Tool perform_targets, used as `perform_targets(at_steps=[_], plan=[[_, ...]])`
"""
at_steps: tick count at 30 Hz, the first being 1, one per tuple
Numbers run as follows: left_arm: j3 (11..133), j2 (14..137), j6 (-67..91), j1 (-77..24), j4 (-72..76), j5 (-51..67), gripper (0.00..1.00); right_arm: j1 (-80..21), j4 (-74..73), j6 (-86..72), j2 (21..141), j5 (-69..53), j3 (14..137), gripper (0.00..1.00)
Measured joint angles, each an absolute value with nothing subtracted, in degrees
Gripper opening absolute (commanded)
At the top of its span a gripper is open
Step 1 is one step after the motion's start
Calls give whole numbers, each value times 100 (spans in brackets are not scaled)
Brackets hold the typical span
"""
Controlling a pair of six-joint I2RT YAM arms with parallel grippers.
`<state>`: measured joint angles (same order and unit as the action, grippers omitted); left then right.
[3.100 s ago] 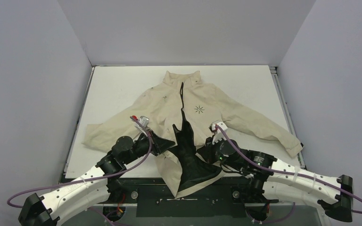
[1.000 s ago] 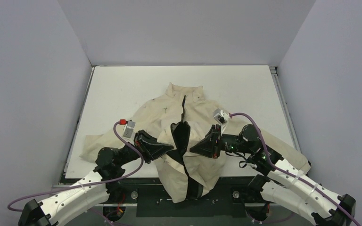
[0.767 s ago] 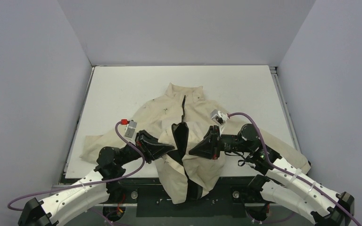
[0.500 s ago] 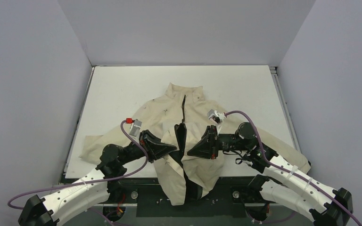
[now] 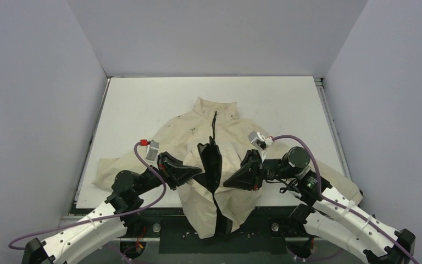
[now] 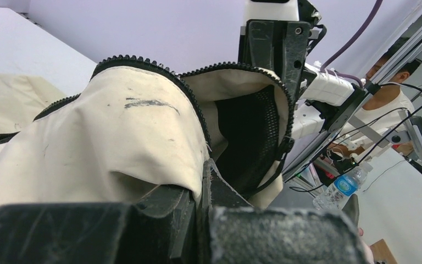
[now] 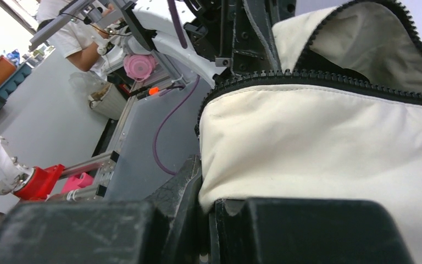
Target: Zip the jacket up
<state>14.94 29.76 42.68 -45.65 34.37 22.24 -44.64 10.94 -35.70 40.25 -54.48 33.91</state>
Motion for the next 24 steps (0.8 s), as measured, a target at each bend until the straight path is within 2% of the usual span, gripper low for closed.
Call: perform_targets(at_steps=[9, 24], plan=[[1494, 3192, 4235, -4565, 3476, 2294, 0, -4464, 1997, -4130, 4093, -5854, 3277, 0], [1557, 3518, 4338, -4565, 4029, 2744, 0, -4464, 1542, -3911, 4748, -5168, 3277, 0]])
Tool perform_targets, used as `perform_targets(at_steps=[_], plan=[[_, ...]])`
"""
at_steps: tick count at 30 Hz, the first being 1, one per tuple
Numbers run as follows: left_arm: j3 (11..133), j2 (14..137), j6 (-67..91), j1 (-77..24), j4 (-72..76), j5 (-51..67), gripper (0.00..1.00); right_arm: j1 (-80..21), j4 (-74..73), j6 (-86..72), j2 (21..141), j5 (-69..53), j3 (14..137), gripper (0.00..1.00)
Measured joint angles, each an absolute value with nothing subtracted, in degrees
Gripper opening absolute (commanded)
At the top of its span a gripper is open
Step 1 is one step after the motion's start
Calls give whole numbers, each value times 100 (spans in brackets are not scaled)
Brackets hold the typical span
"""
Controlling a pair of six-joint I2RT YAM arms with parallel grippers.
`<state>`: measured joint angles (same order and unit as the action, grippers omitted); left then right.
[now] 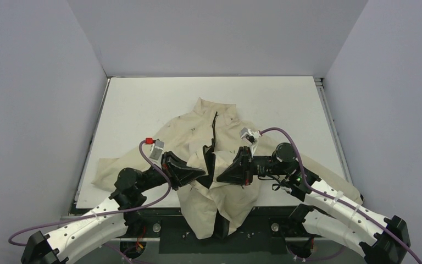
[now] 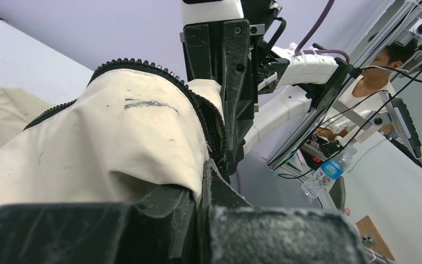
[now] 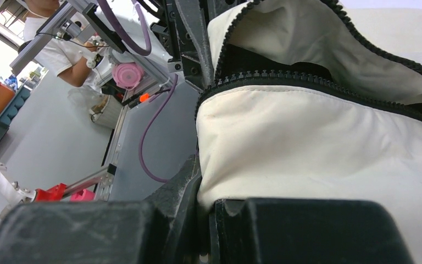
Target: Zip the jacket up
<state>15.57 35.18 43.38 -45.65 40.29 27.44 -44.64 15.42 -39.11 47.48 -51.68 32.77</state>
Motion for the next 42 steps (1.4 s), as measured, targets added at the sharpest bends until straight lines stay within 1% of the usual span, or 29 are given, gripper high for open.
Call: perform_targets(at_steps=[10, 42], plan=[[1557, 3404, 4399, -4565, 4060, 2751, 0, -4464, 1542, -3913, 4753, -5096, 3277, 0], [1557, 3566, 4436, -4565, 4230, 2875, 0, -4383, 1533, -3953, 4617, -4890, 3277, 0]])
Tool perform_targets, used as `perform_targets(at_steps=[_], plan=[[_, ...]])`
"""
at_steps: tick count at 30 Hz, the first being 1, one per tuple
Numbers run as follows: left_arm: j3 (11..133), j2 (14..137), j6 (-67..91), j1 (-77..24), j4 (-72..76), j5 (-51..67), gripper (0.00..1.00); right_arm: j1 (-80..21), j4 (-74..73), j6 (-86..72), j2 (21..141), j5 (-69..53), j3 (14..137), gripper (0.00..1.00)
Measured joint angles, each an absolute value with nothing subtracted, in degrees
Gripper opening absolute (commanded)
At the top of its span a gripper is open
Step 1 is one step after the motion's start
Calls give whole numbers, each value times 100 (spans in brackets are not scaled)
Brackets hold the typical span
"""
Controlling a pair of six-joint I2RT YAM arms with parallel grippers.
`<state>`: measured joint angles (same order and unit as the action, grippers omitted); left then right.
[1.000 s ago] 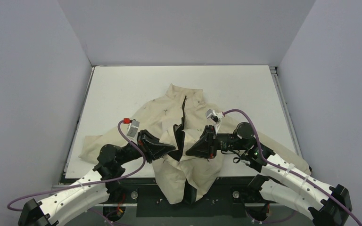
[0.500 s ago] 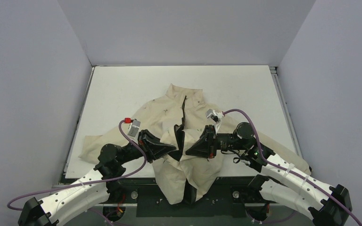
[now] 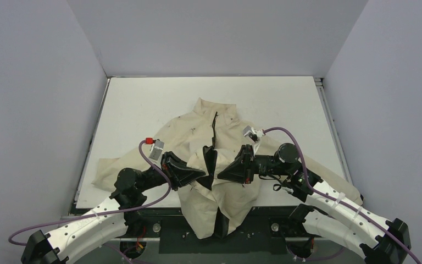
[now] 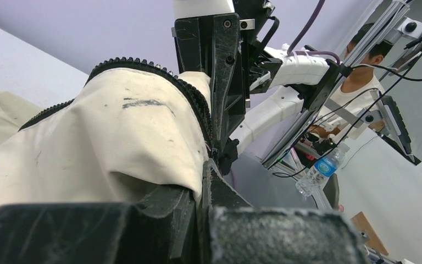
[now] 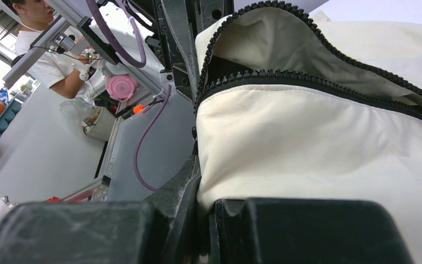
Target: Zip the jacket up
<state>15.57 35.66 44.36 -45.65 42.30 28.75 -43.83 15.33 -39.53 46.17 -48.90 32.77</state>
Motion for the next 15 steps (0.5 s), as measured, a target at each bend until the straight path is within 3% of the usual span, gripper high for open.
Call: perform_targets(at_steps=[15], plan=[[1559, 3691, 4285, -4565, 4025, 2993, 0, -4346, 1446, -3972, 4674, -4886, 3277, 0]])
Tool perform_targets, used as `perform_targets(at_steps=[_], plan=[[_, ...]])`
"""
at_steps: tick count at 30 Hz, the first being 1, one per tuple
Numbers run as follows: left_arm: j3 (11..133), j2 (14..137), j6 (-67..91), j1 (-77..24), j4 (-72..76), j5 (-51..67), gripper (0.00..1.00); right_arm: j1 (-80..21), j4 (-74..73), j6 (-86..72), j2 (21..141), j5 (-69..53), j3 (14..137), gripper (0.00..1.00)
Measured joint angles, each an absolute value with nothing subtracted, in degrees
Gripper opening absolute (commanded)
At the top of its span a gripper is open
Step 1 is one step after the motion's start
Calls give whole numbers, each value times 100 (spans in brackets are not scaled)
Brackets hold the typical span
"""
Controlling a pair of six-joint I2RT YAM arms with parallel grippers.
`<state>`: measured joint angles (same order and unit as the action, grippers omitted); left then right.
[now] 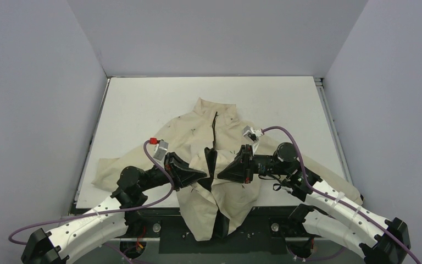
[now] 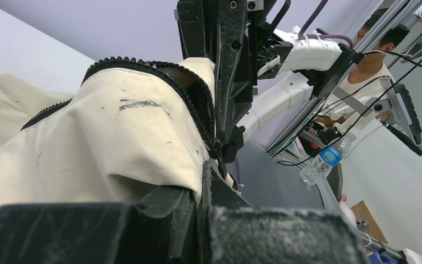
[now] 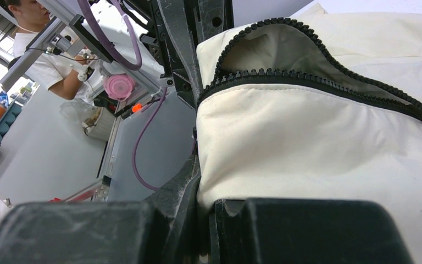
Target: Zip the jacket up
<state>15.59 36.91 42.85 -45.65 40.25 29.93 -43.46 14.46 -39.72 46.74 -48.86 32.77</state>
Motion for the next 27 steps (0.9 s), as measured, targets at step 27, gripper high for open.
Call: perform_targets(at_steps=[27], plan=[[1787, 4032, 3656, -4705, 3179, 2974, 0, -4154, 1363, -4276, 4936, -4976, 3277, 0]])
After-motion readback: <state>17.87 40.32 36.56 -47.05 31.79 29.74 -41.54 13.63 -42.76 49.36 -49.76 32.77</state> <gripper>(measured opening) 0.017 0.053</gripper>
